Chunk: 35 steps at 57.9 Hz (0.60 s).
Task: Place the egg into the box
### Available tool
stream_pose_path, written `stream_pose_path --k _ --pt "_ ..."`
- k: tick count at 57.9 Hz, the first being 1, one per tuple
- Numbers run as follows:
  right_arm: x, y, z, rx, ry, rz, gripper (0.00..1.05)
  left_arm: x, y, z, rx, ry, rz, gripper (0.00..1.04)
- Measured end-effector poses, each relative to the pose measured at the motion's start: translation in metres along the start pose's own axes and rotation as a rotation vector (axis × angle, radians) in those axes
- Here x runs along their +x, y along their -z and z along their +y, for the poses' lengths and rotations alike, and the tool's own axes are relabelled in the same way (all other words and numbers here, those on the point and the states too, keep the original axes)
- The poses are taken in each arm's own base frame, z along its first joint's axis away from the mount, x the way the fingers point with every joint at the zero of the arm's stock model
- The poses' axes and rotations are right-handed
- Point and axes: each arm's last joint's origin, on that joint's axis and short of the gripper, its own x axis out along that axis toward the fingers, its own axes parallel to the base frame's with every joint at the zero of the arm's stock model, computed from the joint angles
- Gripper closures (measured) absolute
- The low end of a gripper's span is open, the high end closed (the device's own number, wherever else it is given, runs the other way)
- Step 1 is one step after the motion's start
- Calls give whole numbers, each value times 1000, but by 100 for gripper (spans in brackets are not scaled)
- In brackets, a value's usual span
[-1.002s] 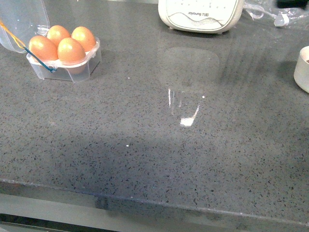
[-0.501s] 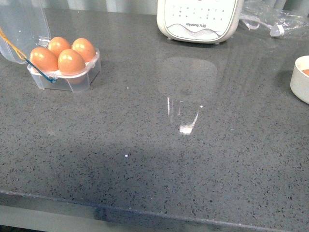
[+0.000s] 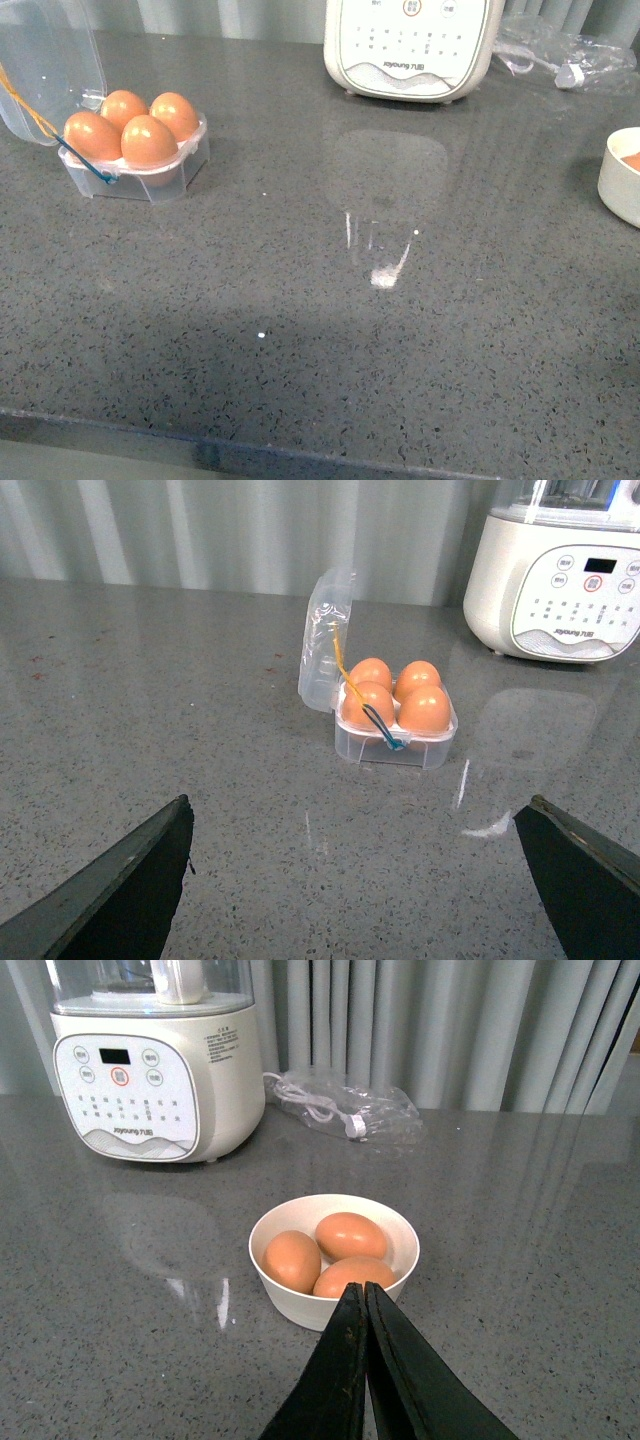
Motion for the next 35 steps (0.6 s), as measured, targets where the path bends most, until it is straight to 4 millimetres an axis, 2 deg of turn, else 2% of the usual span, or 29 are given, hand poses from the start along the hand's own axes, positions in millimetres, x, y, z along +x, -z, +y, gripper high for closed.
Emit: stream_pose_path --k 13,35 --pt "-9 8 12 -1 -9 -15 102 0 0 0 0 0 0 7" --pt "-20 9 12 -1 -3 -16 102 0 0 0 0 0 0 7"
